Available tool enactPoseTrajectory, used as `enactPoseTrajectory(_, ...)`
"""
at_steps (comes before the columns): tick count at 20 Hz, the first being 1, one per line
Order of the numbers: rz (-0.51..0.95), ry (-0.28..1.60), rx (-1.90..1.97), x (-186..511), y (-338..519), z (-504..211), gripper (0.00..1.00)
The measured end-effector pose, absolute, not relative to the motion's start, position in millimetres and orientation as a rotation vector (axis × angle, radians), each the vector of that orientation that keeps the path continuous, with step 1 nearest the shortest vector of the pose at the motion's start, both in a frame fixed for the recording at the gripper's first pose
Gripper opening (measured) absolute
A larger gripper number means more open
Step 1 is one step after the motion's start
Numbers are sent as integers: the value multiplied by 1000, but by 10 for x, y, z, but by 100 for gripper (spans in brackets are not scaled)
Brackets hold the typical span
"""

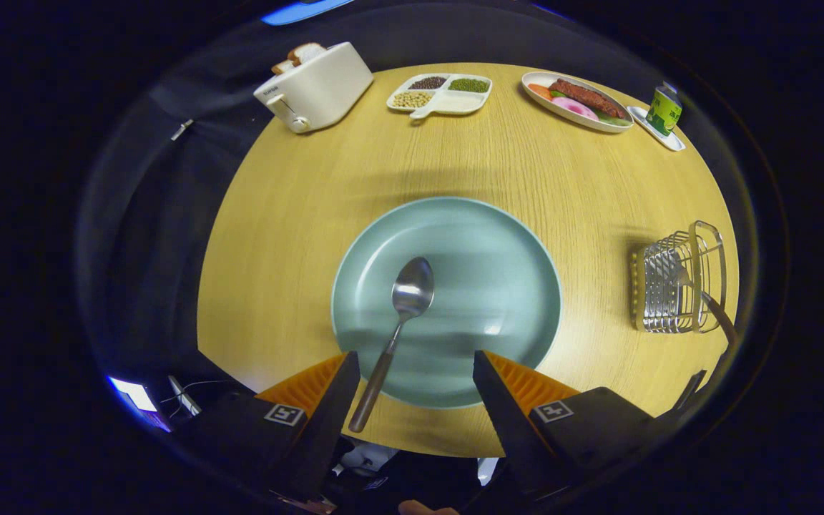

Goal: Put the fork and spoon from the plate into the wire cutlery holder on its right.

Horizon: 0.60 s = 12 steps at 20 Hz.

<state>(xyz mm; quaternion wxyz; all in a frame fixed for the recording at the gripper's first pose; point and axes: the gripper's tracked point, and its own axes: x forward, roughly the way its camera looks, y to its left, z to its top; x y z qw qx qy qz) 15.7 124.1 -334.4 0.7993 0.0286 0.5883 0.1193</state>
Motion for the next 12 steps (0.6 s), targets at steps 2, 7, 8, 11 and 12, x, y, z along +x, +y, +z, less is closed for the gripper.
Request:
enactPoseTrajectory(2,232,1316,75,102,1275,-3490,100)
enactPoseTrajectory(7,176,1387,78,92,1274,-3708,99)
enactPoseTrajectory(8,175,1395,70,87,1272,-3731,98)
enactPoseTrajectory(11,159,1434,63,62,1280,-3806,84)
enactPoseTrajectory(12,159,1452,58,29,1268,-3815,67)
